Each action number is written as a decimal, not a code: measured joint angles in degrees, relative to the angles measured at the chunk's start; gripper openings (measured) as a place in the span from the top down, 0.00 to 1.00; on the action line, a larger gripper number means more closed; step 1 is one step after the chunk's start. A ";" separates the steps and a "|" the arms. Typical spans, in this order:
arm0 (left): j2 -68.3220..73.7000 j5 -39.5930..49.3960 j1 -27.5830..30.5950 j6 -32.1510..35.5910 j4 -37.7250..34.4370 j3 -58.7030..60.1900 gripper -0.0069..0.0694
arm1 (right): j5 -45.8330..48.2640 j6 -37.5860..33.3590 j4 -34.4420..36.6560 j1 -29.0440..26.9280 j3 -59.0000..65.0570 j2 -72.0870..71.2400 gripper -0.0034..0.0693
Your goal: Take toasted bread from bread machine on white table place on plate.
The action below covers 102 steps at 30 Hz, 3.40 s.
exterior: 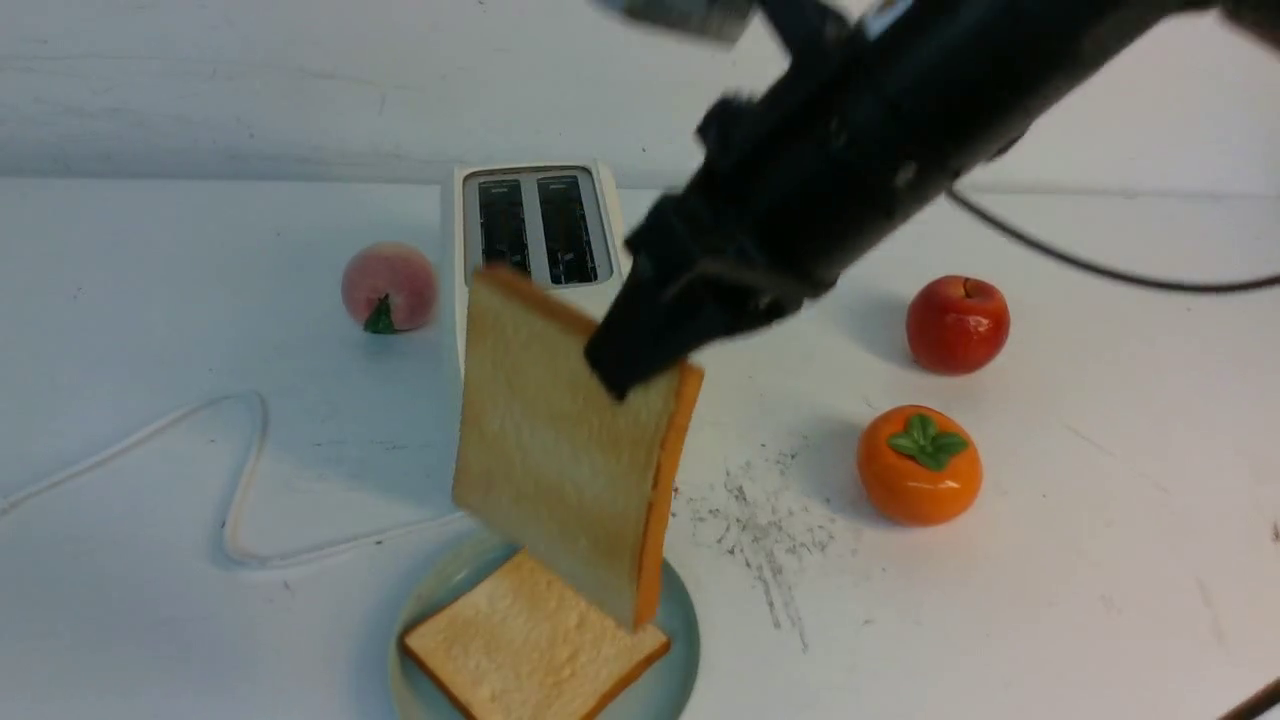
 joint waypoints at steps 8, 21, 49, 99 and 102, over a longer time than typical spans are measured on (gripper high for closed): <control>0.00 0.12 0.00 0.05 0.00 0.00 0.93 | -17.39 -1.31 6.39 0.25 15.20 4.46 0.87; 0.07 1.84 0.00 0.05 0.00 0.18 0.93 | -24.41 -3.89 14.82 0.25 17.56 9.45 0.87; 0.07 2.79 0.00 0.05 0.94 0.18 0.93 | -7.43 -0.29 -17.21 0.25 6.82 10.34 0.52; 3.31 -20.13 0.00 1.20 -9.74 16.62 0.93 | -49.22 76.13 -92.85 0.25 73.90 -96.19 0.94; 1.29 -20.20 0.00 1.20 -12.07 20.46 0.93 | -49.27 76.13 -92.98 0.25 73.90 -96.19 0.94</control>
